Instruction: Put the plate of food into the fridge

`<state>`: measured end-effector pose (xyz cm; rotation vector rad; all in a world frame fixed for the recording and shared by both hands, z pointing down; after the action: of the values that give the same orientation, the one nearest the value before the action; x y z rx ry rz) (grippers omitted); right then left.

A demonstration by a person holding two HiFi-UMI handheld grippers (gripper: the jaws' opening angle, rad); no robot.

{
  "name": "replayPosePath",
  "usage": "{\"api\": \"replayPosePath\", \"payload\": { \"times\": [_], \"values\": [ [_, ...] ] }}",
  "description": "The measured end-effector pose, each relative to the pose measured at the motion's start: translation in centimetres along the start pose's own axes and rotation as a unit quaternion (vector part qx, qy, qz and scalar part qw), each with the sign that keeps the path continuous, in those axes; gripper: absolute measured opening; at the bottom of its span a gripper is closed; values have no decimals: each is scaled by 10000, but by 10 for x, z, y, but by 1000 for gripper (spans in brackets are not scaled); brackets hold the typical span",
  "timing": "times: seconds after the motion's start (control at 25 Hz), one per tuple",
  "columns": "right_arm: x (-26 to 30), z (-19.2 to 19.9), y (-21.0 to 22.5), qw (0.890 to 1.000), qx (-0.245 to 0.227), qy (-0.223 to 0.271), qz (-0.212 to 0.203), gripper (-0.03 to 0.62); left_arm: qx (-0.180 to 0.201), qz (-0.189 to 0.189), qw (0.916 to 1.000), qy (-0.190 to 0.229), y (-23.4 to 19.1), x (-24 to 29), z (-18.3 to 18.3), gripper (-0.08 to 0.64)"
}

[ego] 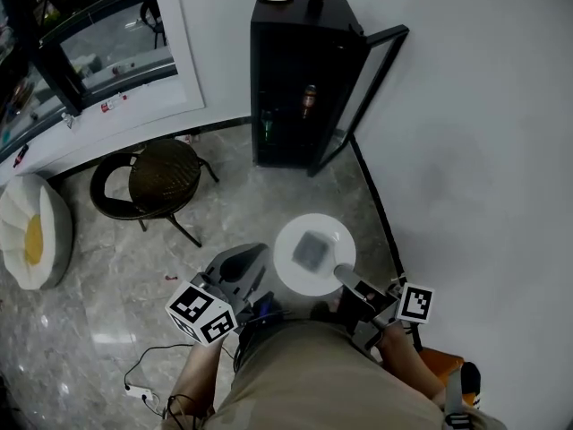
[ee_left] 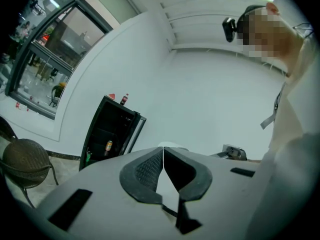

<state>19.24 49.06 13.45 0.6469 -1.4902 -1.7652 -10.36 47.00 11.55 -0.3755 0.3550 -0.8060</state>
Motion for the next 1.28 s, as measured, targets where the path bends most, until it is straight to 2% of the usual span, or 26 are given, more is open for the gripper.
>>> {"api": "replayPosePath", "payload": {
  "times": [0.28,0.52,0.84,1.28],
  "values": [
    [15,-6,1,9998,49,-208,-8,30,-66,-293,9995,95,-3,-9,-1,12],
    [25,-22,16,9991,171,-384,-49,30,66,-552,9984,118,0,-2,-2,12],
    [33,-75,27,9984,270,-460,-190,29,87,-712,9974,90,8,56,-1,12],
    [40,-132,47,9971,459,-537,-267,30,223,-985,9949,-77,20,110,1,12]
  ]
}}
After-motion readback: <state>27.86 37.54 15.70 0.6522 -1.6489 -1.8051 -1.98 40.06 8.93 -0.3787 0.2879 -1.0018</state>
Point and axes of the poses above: the fingertips, and each gripper's own axes: x forward along the fingers, y to its right, z out of its underside, the point moved 10 cm from there along -x, backward along the fingers, and after that the axes turned 14 degrees about y, right-handed, at the moved point
